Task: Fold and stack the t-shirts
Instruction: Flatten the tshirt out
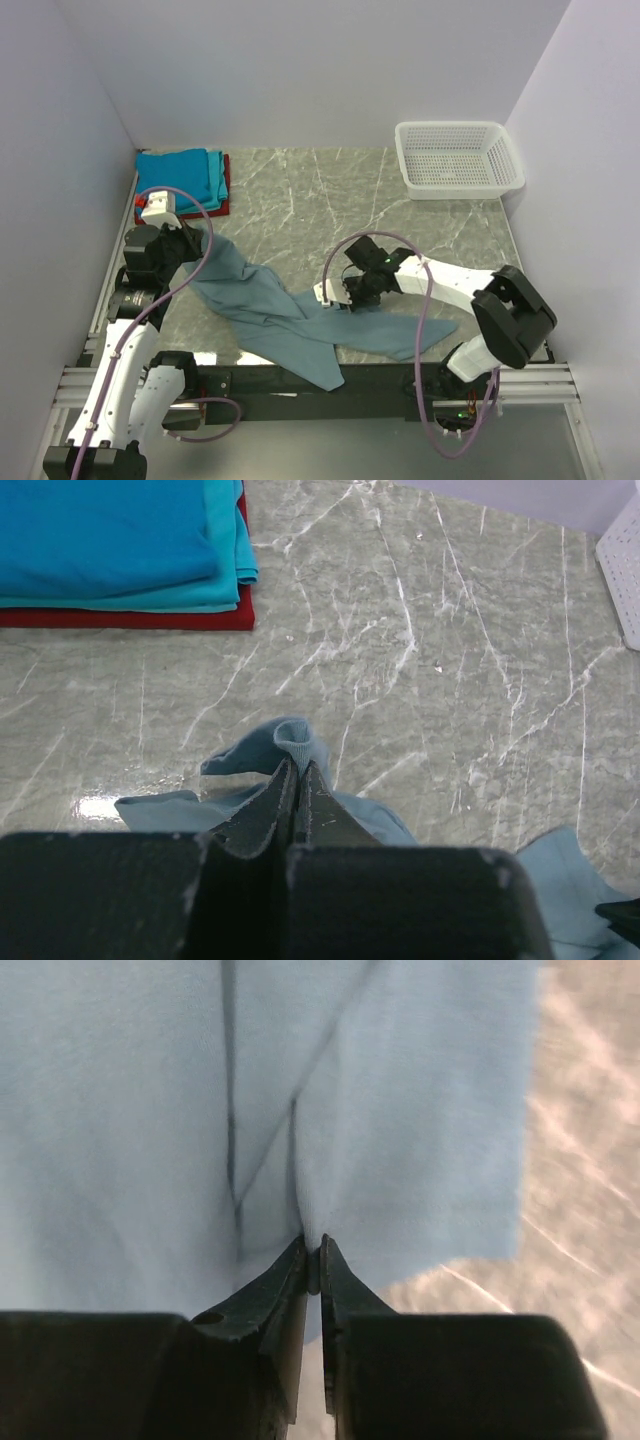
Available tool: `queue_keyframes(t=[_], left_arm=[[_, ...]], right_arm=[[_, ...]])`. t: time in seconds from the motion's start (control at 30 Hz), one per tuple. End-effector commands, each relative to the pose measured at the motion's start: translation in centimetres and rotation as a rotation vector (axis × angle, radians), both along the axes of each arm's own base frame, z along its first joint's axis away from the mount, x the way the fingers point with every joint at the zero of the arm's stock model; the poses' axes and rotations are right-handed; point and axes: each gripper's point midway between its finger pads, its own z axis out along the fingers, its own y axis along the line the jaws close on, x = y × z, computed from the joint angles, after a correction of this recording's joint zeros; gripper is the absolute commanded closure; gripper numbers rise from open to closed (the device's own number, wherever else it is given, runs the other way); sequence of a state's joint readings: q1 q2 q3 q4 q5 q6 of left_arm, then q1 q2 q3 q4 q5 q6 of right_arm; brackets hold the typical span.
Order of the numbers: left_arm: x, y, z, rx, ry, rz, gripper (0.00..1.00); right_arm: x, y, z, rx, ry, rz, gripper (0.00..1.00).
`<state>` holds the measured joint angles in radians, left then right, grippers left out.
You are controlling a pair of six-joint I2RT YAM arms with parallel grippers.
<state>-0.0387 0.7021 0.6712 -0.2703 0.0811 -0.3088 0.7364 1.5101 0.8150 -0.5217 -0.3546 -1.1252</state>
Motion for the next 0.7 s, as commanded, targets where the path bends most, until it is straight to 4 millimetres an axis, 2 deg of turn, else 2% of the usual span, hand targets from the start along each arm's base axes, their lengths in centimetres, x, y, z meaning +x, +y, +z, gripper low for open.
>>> queue_keyframes(t=[0.0,0.07,0.13,0.3,0.43,0.5,0.53,0.6,0.63,0.67], left_arm=[[0.4,0.3,1.4,0.011,-0.057,0.006,1.0],[0.4,0.2,1.3,0.01,-0.055,0.005,1.0],[0.4,0.1,1.2,0.005,-0.052,0.001,1.0],[0.2,0.2,1.3,0.003,-0.056,0.003,1.0],[0.2,0.2,1.4,0.005,-0.06,0.007,1.0],[0.2,0.3,1.4,0.011,-0.06,0.009,1.0],[0.3,0.4,1.3,0.013,-0.056,0.012,1.0],[0.5,0.3,1.7,0.015,-0.071,0.009,1.0],[0.6,0.4,1.9,0.018,-0.075,0.01,1.0],[0.7,0.5,2.4,0.025,-0.086,0.015,1.0]], right_arm=[[2.1,1.1,5.2,0.108,-0.096,-0.027,0.85],[2.4,1.1,7.2,0.15,-0.11,-0.045,0.85],[2.4,1.2,8.0,0.175,-0.11,-0.046,0.85],[2.5,0.7,6.5,0.148,-0.085,-0.065,0.84],[4.4,0.5,5.9,0.143,-0.126,-0.15,0.94],[5.7,0.2,6.9,0.167,-0.124,-0.229,0.97],[6.8,0.2,8.1,0.185,-0.149,-0.267,1.0],[8.4,-0.6,10.2,0.202,-0.18,-0.357,1.0],[9.2,-1.1,11.4,0.215,-0.204,-0.397,1.0],[10.8,-1.4,14.1,0.248,-0.259,-0.449,1.0]])
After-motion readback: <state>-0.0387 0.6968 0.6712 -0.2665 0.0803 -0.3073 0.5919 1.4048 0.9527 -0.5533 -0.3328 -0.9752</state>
